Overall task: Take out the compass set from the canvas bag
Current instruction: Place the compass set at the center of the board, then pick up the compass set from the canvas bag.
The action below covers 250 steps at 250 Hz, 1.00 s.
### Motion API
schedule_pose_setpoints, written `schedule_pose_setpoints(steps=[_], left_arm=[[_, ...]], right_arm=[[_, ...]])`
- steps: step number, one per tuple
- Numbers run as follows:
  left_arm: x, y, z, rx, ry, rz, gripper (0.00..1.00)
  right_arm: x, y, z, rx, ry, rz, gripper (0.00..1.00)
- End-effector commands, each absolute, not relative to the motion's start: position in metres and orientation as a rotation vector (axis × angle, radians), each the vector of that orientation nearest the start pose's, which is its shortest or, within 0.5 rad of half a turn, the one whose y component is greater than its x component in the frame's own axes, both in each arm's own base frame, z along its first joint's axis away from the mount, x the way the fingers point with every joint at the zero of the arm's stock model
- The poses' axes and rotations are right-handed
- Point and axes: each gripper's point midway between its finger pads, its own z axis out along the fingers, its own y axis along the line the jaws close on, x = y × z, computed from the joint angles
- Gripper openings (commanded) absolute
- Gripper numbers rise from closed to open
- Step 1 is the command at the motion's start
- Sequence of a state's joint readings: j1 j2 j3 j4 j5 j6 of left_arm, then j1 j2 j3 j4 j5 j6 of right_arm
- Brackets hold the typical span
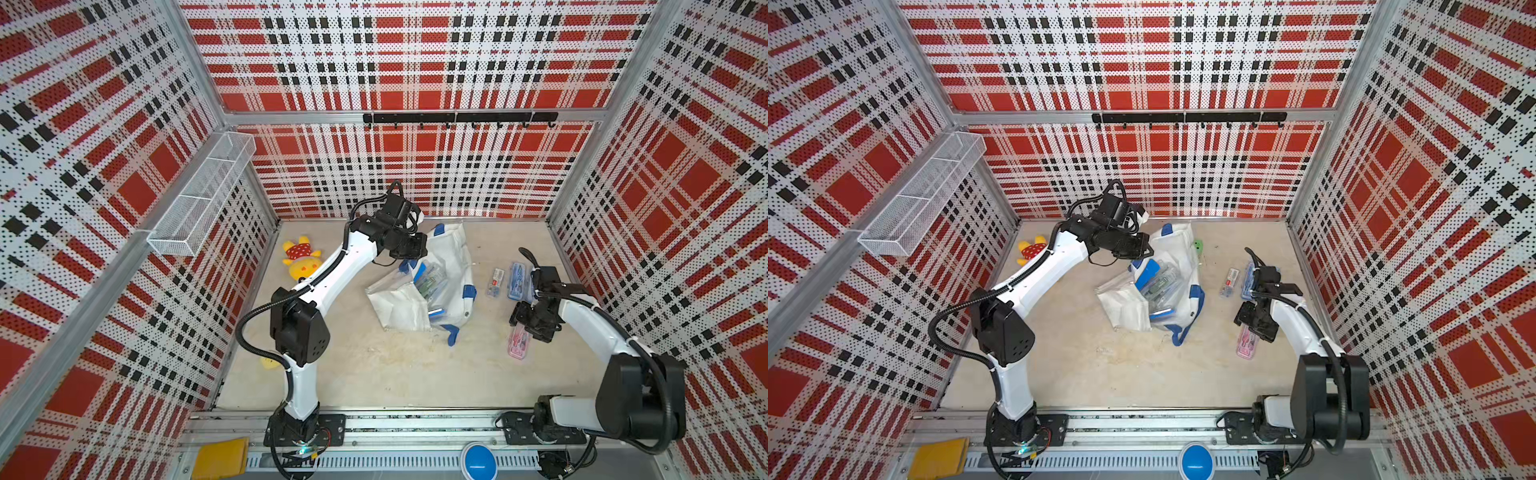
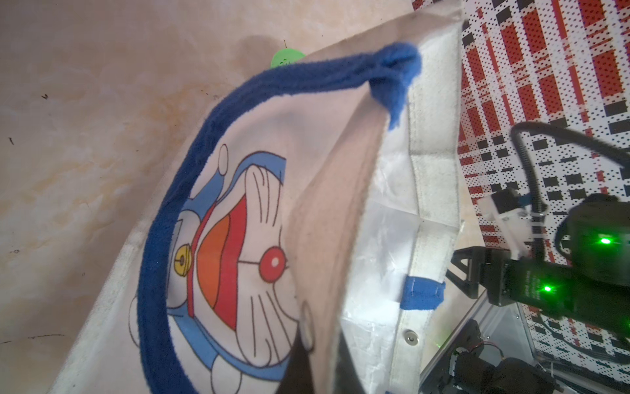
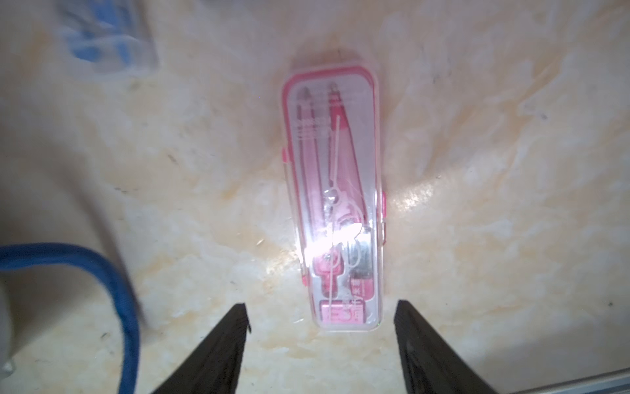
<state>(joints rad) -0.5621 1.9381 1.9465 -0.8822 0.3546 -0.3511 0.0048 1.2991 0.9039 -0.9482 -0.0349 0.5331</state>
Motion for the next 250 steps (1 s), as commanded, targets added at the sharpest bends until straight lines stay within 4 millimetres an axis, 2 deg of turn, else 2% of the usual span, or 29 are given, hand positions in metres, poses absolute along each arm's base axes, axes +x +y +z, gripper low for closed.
schedule_pose_setpoints(steps=[1, 24, 54, 66, 94, 122, 155, 178, 208, 250], left_arm=[[0.395, -0.333, 0.273, 0.489, 2.404, -0.875, 0.0], [0.394, -0.334, 0.275, 0.496, 2.399, -0.881, 0.0], [0.393, -0.337, 0.277, 0.506, 2.391, -0.886, 0.0], [0.393, -0.337, 0.278, 0.507, 2.39, -0.888, 0.0], [0.391, -0.34, 0.279, 0.513, 2.388, -0.888, 0.0], [0.39, -0.341, 0.28, 0.509, 2.389, -0.88, 0.0], [0.387, -0.343, 0.283, 0.504, 2.386, -0.88, 0.0], [0.386, -0.344, 0.285, 0.5, 2.384, -0.881, 0.0], [0.385, -0.346, 0.287, 0.496, 2.38, -0.881, 0.0], [0.381, -0.348, 0.293, 0.502, 2.366, -0.876, 0.0]], right_arm=[[0.271, 0.033, 0.139, 0.679, 2.685, 0.3, 0.66], [0.279, 0.061, 0.176, 0.575, 2.591, 0.388, 0.6], [0.284, 0.103, 0.214, 0.414, 2.519, 0.438, 0.54], [0.286, 0.122, 0.226, 0.361, 2.501, 0.47, 0.51], [0.286, 0.171, 0.235, 0.26, 2.498, 0.567, 0.45], [0.288, 0.217, 0.229, 0.238, 2.539, 0.646, 0.41], [0.3, 0.253, 0.198, 0.408, 2.583, 0.799, 0.36], [0.315, 0.268, 0.18, 0.541, 2.558, 0.876, 0.37], [0.335, 0.282, 0.168, 0.633, 2.545, 0.899, 0.38], [0.353, 0.286, 0.138, 0.782, 2.553, 0.855, 0.42]])
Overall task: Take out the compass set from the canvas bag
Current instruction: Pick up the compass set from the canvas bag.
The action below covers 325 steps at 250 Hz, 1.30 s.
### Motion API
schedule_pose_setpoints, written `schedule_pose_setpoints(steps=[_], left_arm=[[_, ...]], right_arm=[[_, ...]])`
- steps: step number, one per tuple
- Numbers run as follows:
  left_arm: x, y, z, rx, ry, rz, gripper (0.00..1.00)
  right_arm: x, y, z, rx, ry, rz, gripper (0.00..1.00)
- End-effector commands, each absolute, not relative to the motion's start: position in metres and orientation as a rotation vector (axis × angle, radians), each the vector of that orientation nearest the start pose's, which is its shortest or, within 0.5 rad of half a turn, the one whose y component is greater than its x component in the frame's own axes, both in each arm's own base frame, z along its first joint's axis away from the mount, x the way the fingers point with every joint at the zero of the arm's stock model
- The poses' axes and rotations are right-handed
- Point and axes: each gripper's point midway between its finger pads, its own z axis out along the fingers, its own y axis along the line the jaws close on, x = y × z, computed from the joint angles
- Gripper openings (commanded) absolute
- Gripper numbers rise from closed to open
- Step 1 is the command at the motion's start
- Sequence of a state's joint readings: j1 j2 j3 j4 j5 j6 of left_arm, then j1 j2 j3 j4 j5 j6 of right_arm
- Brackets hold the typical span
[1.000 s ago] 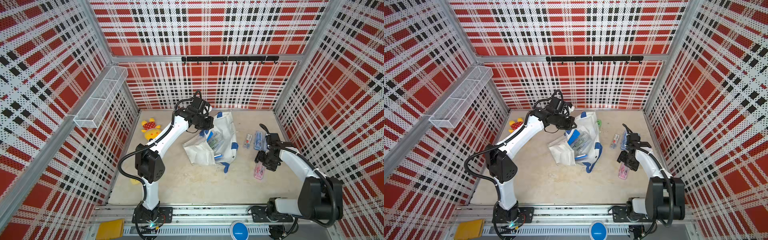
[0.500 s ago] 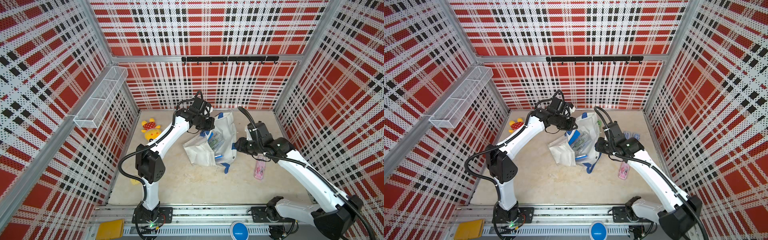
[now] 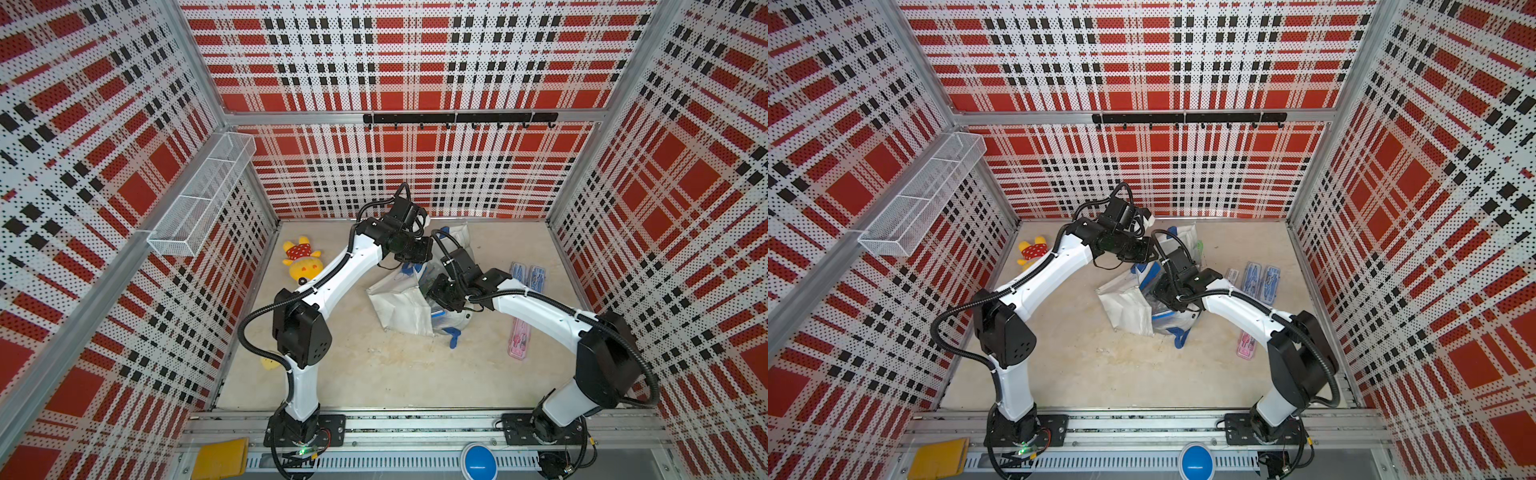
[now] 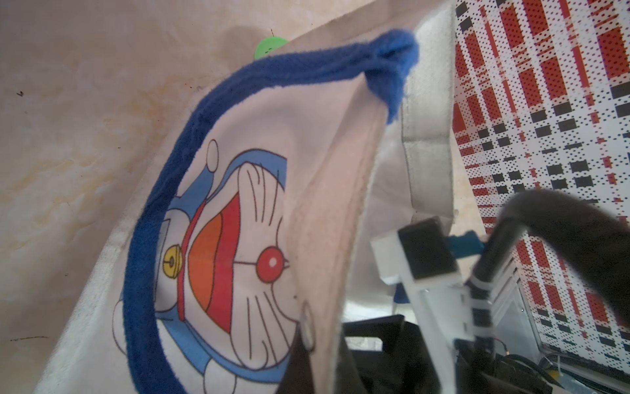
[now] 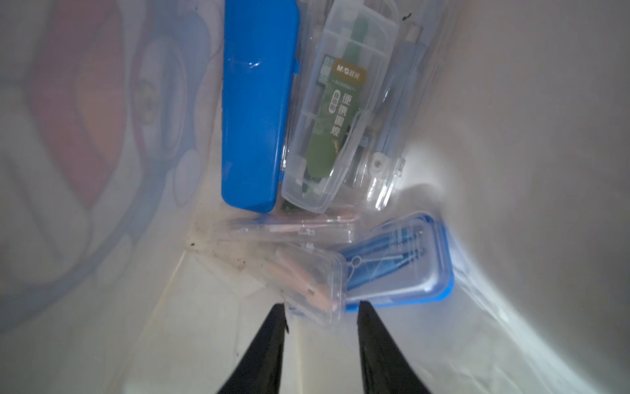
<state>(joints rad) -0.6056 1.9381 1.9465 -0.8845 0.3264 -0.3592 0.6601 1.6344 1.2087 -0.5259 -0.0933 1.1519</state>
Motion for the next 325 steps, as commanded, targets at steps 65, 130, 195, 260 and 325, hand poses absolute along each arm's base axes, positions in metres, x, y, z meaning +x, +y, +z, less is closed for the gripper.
schedule_pose_setpoints(steps=[65, 130, 195, 260, 325], left_arm=[[0.369, -0.354, 0.301, 0.56, 2.329, -0.874, 0.0], [0.359, -0.357, 0.301, 0.593, 2.312, -0.907, 0.0], [0.353, -0.359, 0.301, 0.612, 2.31, -0.919, 0.0], [0.347, -0.361, 0.298, 0.63, 2.315, -0.925, 0.0], [0.347, -0.359, 0.297, 0.622, 2.317, -0.914, 0.0]], right_arm=[[0.373, 0.275, 0.104, 1.008, 2.466, 0.896, 0.56], [0.387, 0.269, 0.075, 1.134, 2.442, 0.87, 0.65], [0.384, 0.266, 0.045, 1.221, 2.483, 0.817, 0.68], [0.389, 0.274, 0.027, 1.238, 2.509, 0.836, 0.58], [0.389, 0.276, 0.021, 1.226, 2.515, 0.854, 0.47]])
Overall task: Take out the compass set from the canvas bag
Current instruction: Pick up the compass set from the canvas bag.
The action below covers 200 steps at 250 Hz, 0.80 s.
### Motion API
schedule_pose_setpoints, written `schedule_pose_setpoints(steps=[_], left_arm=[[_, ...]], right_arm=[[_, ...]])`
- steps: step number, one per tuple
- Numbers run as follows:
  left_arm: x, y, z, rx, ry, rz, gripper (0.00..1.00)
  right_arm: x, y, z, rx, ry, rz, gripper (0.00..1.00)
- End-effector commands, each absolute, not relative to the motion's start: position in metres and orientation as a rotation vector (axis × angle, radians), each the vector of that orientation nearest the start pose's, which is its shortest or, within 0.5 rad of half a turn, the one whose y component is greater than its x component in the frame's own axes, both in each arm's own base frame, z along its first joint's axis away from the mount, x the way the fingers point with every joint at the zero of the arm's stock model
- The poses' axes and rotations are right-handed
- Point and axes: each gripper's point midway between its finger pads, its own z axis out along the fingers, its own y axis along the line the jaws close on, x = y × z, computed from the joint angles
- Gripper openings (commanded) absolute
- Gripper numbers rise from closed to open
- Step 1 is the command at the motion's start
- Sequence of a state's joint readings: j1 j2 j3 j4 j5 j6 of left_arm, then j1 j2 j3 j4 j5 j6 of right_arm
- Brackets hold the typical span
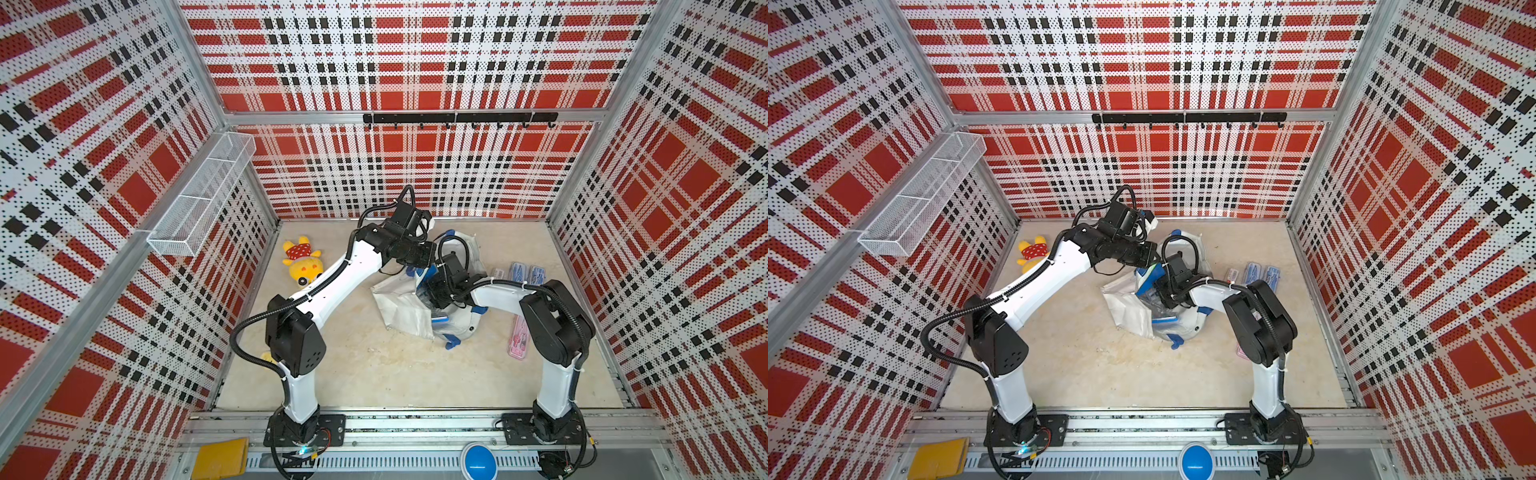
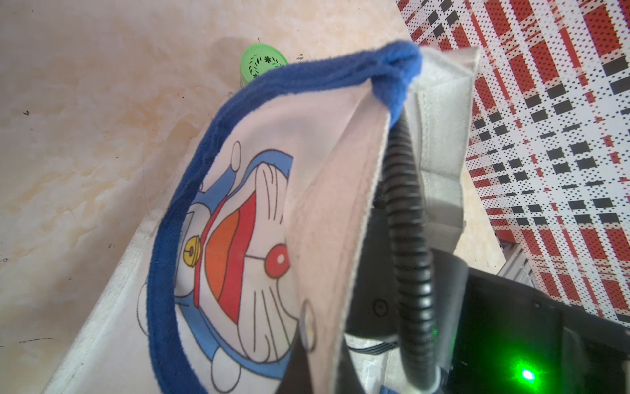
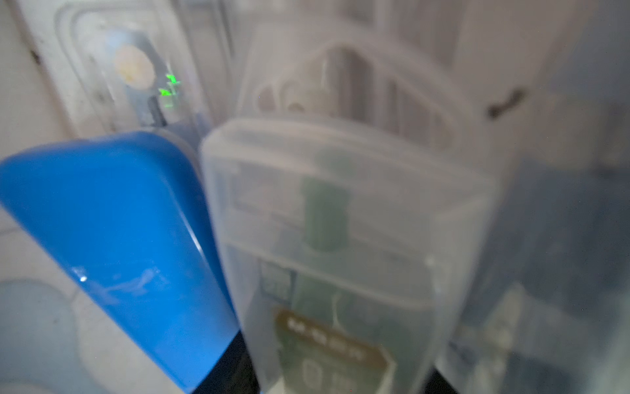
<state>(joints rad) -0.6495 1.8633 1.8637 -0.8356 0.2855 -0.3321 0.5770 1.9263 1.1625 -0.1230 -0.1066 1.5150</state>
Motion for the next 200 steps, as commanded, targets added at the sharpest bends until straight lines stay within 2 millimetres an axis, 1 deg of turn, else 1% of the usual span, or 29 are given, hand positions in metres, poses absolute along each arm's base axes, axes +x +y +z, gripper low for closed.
schedule_pose_setpoints(steps=[1, 27, 52, 73, 106, 140, 171, 200], left_arm=[[0.347, -0.359, 0.297, 0.622, 2.318, -0.914, 0.0], [0.349, -0.358, 0.295, 0.611, 2.325, -0.903, 0.0], [0.355, -0.353, 0.291, 0.574, 2.341, -0.887, 0.0], [0.363, -0.348, 0.288, 0.531, 2.353, -0.865, 0.0], [0.375, -0.338, 0.286, 0.465, 2.365, -0.835, 0.0], [0.383, -0.33, 0.285, 0.428, 2.369, -0.814, 0.0], [0.388, -0.325, 0.282, 0.41, 2.376, -0.8, 0.0], [0.391, -0.323, 0.28, 0.404, 2.379, -0.8, 0.0]], right_arm=[[0.389, 0.276, 0.021, 1.222, 2.515, 0.853, 0.47], [0.394, 0.28, 0.032, 1.147, 2.528, 0.853, 0.43], [0.398, 0.289, 0.05, 1.042, 2.541, 0.874, 0.38], [0.398, 0.3, 0.069, 0.94, 2.553, 0.897, 0.36], [0.391, 0.321, 0.099, 0.784, 2.558, 0.959, 0.35], [0.377, 0.334, 0.125, 0.626, 2.575, 0.972, 0.33], [0.363, 0.335, 0.142, 0.52, 2.586, 0.972, 0.33], [0.353, 0.327, 0.158, 0.417, 2.57, 0.957, 0.32]])
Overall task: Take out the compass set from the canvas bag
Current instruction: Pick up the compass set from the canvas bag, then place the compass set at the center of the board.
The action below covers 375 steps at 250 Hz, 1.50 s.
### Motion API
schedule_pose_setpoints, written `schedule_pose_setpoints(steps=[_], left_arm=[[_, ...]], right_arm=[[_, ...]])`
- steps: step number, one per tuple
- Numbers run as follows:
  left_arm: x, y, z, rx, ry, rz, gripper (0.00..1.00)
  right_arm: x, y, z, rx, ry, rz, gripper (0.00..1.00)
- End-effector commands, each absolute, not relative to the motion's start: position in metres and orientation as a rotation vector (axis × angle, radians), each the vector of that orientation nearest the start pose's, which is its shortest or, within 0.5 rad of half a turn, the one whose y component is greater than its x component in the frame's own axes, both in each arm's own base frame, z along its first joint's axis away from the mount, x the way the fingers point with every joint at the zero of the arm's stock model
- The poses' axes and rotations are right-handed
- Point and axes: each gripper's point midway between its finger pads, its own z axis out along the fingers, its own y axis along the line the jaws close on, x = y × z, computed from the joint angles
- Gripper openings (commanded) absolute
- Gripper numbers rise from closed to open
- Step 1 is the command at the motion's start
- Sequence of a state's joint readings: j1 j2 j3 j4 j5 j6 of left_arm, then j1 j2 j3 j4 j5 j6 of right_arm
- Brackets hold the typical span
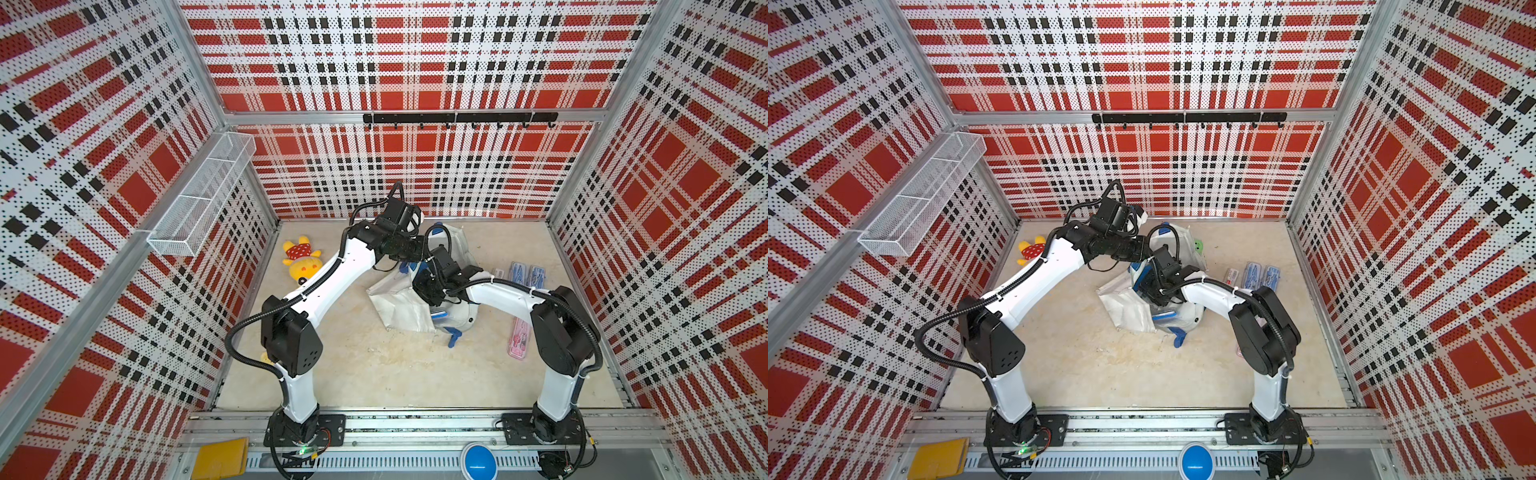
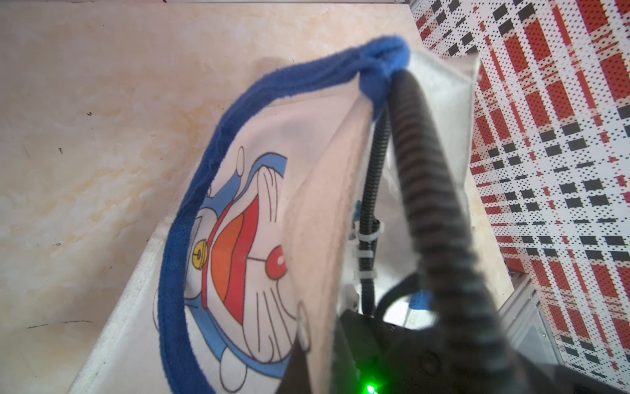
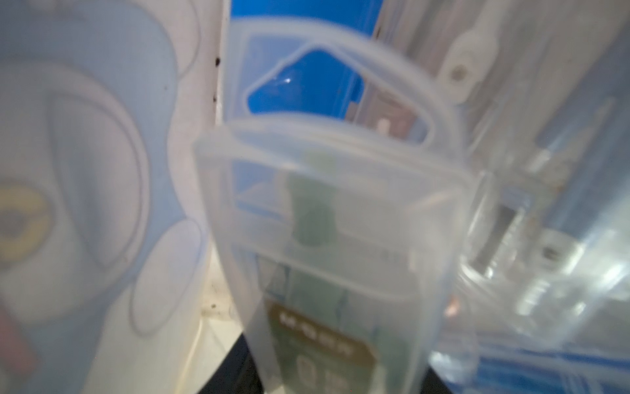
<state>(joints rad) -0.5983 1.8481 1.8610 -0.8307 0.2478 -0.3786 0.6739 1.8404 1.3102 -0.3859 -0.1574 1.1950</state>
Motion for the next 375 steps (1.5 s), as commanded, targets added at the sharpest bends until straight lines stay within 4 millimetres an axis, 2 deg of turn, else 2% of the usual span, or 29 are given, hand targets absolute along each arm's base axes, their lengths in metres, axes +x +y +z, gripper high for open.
schedule_pose_setpoints(steps=[1, 61, 116, 157, 183, 227, 258, 284, 311, 375], left_arm=[[0.391, -0.323, 0.28, 0.403, 2.379, -0.8, 0.0], [0.398, -0.32, 0.28, 0.393, 2.375, -0.807, 0.0], [0.403, -0.319, 0.282, 0.387, 2.364, -0.815, 0.0], [0.404, -0.318, 0.283, 0.383, 2.359, -0.817, 0.0], [0.404, -0.318, 0.285, 0.382, 2.356, -0.818, 0.0], [0.405, -0.314, 0.288, 0.376, 2.349, -0.816, 0.0], [0.405, -0.31, 0.293, 0.373, 2.338, -0.815, 0.0], [0.406, -0.306, 0.297, 0.366, 2.33, -0.812, 0.0], [0.407, -0.3, 0.298, 0.358, 2.332, -0.804, 0.0], [0.41, -0.285, 0.307, 0.347, 2.323, -0.785, 0.0]], right_arm=[[0.353, 0.327, 0.159, 0.414, 2.568, 0.956, 0.32], [0.33, 0.303, 0.198, 0.225, 2.519, 0.905, 0.33], [0.312, 0.276, 0.219, 0.174, 2.497, 0.826, 0.32], [0.308, 0.252, 0.237, 0.157, 2.469, 0.795, 0.32], [0.306, 0.226, 0.251, 0.177, 2.442, 0.776, 0.32], [0.296, 0.167, 0.265, 0.25, 2.414, 0.702, 0.32], [0.286, 0.13, 0.255, 0.322, 2.437, 0.66, 0.33], [0.278, 0.109, 0.232, 0.388, 2.488, 0.631, 0.33], [0.271, 0.099, 0.204, 0.448, 2.543, 0.621, 0.32], [0.258, 0.094, 0.125, 0.567, 2.679, 0.586, 0.33]])
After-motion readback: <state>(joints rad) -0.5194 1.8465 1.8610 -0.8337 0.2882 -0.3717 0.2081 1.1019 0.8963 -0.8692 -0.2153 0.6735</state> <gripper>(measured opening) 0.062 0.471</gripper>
